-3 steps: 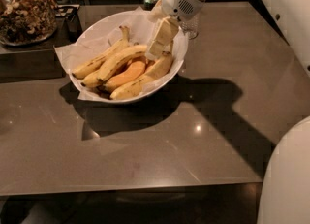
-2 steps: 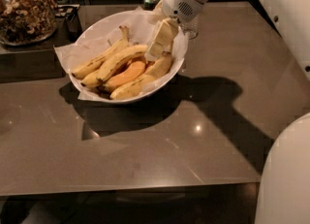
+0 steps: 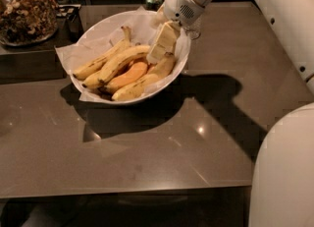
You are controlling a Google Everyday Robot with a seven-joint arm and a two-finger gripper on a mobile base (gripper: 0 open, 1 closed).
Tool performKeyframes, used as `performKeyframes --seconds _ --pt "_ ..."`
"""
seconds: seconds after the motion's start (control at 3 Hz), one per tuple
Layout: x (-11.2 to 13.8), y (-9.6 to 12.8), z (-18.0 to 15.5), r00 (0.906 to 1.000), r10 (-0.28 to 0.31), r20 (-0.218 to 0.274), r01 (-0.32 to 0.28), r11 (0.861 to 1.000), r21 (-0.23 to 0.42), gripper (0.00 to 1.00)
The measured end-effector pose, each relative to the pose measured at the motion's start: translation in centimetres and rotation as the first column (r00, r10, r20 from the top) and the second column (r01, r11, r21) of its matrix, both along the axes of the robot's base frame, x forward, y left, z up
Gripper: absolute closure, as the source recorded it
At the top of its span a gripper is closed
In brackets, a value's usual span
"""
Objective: Pick banana from white bowl
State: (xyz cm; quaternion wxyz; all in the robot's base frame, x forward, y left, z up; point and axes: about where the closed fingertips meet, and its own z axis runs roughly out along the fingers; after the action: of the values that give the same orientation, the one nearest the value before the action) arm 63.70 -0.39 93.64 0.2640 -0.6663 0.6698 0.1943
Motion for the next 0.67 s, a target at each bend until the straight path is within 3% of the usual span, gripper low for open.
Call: performKeyframes --seconds 0.33,0.67 --pt "0.00 0.00 0.00 1.0000 0.000 0.000 0.000 1.000 0.000 0.00" --pt "0.00 0.01 -0.01 1.0000 0.000 0.000 0.000 1.000 0.000 0.00"
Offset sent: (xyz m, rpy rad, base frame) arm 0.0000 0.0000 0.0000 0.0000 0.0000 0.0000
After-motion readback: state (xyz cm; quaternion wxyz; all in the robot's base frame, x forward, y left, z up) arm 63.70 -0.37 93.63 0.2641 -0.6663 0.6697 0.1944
